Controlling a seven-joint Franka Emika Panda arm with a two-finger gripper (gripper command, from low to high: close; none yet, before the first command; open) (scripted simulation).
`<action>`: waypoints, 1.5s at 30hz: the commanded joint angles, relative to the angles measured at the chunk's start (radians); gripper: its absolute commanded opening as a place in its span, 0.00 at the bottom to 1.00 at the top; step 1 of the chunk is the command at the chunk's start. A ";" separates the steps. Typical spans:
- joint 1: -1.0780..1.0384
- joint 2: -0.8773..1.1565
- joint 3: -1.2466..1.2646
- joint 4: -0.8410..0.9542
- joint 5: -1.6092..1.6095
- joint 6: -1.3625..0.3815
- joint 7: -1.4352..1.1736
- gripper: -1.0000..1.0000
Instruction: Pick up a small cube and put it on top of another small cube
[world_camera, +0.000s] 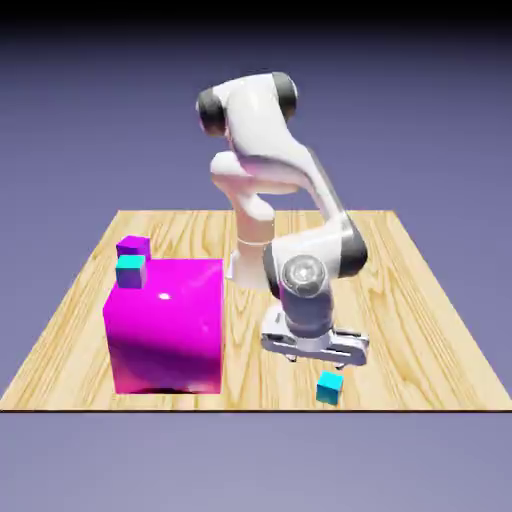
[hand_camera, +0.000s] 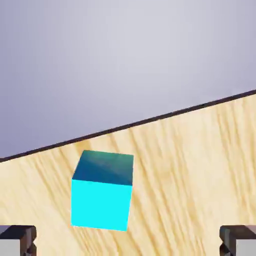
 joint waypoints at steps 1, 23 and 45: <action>-0.008 0.036 0.013 0.031 0.000 -0.033 0.016 0.50; 0.136 0.163 -0.071 0.173 0.164 0.008 0.033 0.00; 0.469 -0.475 -0.857 -0.175 -0.245 -0.222 -0.849 0.00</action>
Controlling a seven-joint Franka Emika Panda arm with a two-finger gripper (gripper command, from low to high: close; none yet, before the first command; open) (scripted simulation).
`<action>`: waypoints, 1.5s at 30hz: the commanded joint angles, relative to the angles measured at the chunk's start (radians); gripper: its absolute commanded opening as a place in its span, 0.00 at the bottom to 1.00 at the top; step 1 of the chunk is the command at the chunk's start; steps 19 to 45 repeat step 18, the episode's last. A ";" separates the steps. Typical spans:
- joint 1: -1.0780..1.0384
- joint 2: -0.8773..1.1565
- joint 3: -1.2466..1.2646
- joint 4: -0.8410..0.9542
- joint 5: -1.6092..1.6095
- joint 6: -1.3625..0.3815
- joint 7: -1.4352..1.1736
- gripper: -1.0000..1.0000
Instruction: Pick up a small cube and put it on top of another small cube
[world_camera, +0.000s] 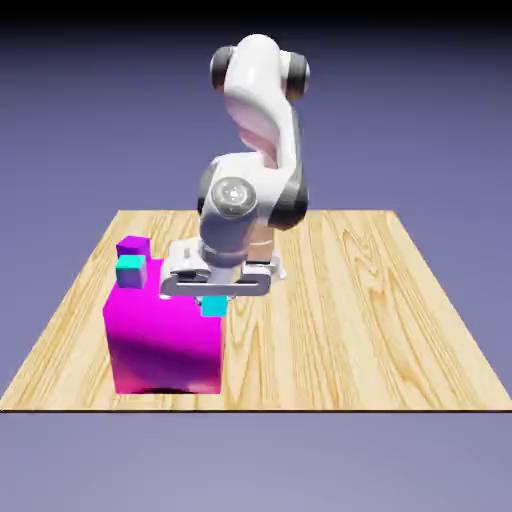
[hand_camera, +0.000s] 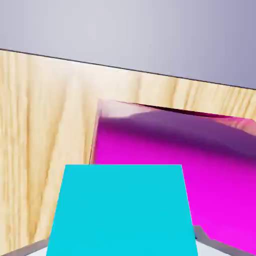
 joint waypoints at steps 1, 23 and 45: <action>0.003 -0.031 -0.031 -0.018 -0.038 -0.029 -0.043 0.00; -0.015 -0.247 -0.246 -0.266 -0.324 -0.128 -0.296 1.00; -0.015 -0.247 -0.246 -0.266 -0.324 -0.128 -0.296 1.00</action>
